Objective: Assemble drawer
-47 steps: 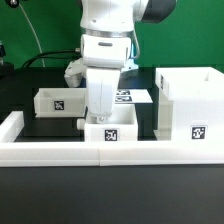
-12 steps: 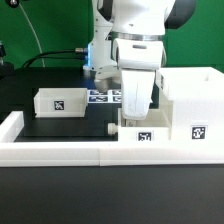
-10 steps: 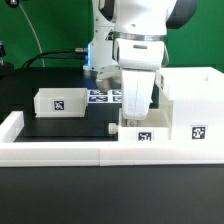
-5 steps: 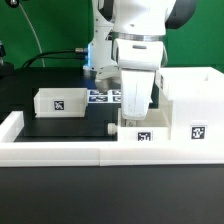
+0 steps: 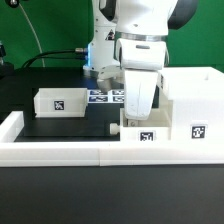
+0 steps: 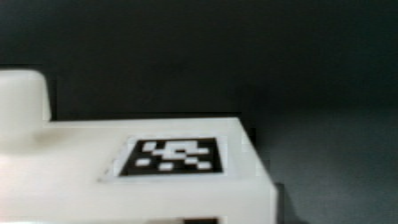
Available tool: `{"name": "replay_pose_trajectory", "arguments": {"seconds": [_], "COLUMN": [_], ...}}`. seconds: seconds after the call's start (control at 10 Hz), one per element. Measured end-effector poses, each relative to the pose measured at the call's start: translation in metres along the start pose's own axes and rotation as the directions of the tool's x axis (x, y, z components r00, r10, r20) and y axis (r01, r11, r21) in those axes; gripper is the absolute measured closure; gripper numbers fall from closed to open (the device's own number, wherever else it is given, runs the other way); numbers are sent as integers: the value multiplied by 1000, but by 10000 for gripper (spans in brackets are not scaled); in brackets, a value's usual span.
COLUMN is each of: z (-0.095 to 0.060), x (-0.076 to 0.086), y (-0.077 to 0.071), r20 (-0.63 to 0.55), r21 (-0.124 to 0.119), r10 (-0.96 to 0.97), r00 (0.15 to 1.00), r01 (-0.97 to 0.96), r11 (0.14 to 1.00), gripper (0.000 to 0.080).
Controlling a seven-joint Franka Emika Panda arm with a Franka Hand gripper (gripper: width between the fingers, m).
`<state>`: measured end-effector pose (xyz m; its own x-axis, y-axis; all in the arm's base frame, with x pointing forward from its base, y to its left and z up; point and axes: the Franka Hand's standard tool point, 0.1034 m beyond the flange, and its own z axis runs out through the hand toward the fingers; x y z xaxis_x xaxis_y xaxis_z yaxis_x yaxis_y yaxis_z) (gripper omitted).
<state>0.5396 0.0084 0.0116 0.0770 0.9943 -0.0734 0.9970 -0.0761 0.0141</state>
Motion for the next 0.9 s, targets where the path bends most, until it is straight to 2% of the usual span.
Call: {"name": "replay_pose_trajectory", "arguments": {"seconds": [0.6,0.8,0.9], "z": [0,0,0], "x": [2,1,1], "y": [0,1,1], "r20": [10,14,14], "r21": [-4,-23,-22], "r10": [-31,-38,-29], "r00": [999,999,999], "r01": [31,38,30], "r11": [1000,999,999], "gripper": [757,757,757]}}
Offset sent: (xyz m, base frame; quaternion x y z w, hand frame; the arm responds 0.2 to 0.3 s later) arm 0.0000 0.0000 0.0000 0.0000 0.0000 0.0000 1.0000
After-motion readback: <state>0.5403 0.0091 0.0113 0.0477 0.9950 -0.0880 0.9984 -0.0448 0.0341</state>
